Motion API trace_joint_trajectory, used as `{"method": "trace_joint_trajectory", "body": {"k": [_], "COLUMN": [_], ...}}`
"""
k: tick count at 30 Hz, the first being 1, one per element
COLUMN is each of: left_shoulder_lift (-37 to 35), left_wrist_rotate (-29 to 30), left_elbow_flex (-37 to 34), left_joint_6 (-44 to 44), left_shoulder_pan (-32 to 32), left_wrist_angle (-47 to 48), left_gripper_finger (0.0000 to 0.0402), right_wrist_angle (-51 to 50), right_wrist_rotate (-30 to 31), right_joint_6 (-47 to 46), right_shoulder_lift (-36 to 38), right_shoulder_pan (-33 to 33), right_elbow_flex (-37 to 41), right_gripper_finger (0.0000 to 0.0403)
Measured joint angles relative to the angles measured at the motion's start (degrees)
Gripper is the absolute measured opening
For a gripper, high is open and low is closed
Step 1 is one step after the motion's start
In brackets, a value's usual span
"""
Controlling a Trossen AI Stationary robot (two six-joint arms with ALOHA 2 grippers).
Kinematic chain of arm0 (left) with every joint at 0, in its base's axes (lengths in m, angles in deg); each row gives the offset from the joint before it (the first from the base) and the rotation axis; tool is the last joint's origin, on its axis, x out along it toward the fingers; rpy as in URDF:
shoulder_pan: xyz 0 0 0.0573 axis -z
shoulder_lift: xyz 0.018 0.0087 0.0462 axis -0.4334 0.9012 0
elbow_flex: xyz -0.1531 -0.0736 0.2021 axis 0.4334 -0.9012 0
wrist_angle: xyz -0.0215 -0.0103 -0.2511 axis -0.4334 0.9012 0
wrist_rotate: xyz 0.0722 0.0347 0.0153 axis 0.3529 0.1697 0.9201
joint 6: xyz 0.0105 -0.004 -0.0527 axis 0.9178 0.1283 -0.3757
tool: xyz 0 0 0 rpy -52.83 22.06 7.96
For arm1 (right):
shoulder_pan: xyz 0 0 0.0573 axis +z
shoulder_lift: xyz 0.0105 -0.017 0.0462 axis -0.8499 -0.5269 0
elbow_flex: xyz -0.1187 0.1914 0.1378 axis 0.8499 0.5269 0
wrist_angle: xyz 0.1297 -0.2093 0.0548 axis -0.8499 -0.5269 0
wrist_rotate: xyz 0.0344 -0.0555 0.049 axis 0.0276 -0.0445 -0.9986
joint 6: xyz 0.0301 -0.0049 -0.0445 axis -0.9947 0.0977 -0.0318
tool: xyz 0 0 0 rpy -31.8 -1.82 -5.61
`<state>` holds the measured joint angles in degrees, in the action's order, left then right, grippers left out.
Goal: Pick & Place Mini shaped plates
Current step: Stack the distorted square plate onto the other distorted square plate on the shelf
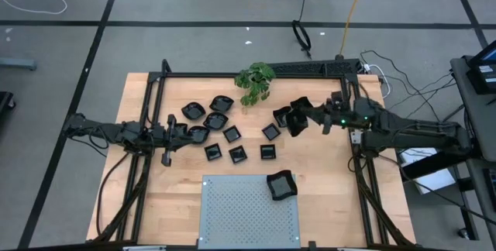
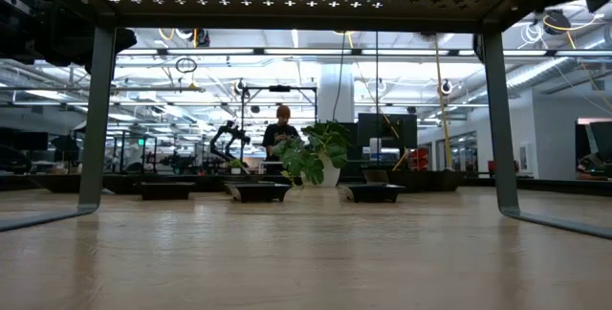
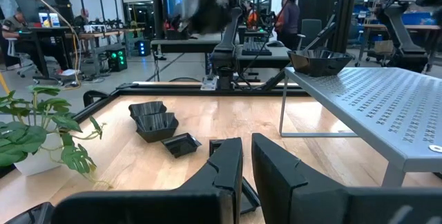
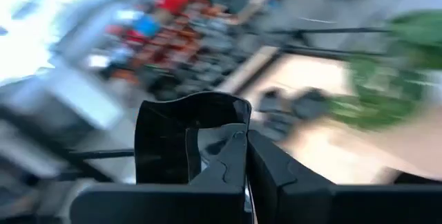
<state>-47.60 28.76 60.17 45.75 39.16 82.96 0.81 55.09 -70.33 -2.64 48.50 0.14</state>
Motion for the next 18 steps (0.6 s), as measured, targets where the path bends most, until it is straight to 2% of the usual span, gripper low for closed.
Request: {"method": "trace_joint_trajectory", "body": {"k": [4, 10, 14, 18], "left_shoulder_lift": [0.0, 0.0, 0.0, 0.0], "left_wrist_rotate": [-0.01, 0.01, 0.01, 0.01], "left_elbow_flex": [0.0, 0.0, 0.0, 0.0], "left_joint_6": [-0.01, 0.0, 0.0, 0.01], "left_shoulder_pan": [0.0, 0.0, 0.0, 0.0], "left_wrist_angle": [-0.01, -0.01, -0.01, -0.02], "left_gripper_finger": [0.0035, 0.0035, 0.0035, 0.0035], "right_wrist_angle": [7.06, 3.86, -4.9, -18.89], "right_wrist_rotate": [-1.19, 1.75, 5.27, 8.58], "right_joint_6": [-1.52, 2.09, 4.19, 4.18], "right_shoulder_lift": [-2.52, -10.55, -18.08, -26.35], "right_shoulder_pan": [4.48, 13.25, 19.91, 26.16], "right_elbow_flex": [-0.61, -9.24, -19.63, -31.82], "right_gripper_finger": [0.0, 0.0, 0.0, 0.0]}}
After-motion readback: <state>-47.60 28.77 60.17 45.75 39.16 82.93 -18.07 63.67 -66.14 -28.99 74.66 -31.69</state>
